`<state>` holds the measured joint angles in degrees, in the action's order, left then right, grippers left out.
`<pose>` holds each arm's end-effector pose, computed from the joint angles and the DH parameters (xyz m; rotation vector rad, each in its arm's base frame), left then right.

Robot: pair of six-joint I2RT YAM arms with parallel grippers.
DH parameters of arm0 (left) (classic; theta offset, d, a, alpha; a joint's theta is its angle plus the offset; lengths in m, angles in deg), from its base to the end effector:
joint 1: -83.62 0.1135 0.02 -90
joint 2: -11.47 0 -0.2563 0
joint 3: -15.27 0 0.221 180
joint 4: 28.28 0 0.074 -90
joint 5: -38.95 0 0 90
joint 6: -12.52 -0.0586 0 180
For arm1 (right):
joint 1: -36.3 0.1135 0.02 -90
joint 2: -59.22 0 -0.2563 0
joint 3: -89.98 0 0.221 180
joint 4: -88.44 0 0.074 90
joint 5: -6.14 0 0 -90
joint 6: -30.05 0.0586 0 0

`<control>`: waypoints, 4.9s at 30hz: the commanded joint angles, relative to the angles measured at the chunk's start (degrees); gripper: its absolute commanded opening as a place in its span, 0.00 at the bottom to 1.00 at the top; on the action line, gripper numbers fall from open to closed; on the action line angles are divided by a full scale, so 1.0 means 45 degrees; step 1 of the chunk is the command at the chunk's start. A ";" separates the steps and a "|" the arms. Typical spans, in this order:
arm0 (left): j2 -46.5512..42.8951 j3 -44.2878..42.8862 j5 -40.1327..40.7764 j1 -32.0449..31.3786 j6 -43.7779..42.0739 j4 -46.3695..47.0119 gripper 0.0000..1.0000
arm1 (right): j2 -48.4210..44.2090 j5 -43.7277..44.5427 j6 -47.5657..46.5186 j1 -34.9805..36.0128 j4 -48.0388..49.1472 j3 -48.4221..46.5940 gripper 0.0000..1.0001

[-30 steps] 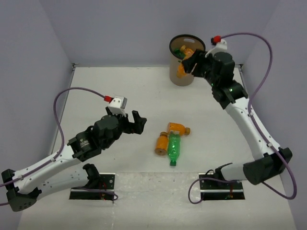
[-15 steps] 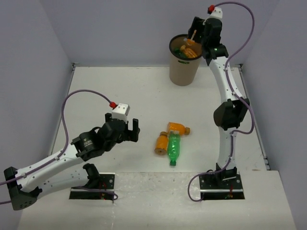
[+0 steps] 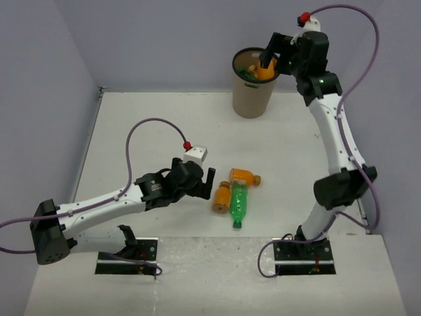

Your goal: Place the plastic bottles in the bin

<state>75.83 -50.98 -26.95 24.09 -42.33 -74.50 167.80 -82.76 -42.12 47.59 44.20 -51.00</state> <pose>0.1328 -0.1785 0.2628 0.2813 2.2734 -0.3765 0.4102 0.0807 0.4477 0.1161 1.7870 0.3489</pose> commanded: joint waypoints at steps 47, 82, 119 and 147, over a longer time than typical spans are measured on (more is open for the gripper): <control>0.5502 0.1867 -0.1585 -0.0756 0.2480 0.4093 0.62 | -1.3385 -0.4132 0.0727 0.1105 0.1527 1.5797 0.99; -0.6605 0.8058 -0.5296 -0.1010 -0.2656 1.3644 0.00 | -1.0495 -0.9073 0.2738 0.6943 0.5433 1.6775 0.96; -0.5825 0.2558 0.1715 -0.1010 0.0858 0.2184 1.00 | -0.9233 0.0432 0.0961 0.4044 0.3479 1.2252 0.00; -0.1768 0.0681 -0.0180 -0.1418 0.1013 0.0967 1.00 | -0.0193 0.2952 -0.0876 0.0615 0.1545 0.0289 0.99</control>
<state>61.43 -42.52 -25.71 19.24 -40.12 -74.02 180.56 -73.62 -46.32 49.14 50.62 -58.55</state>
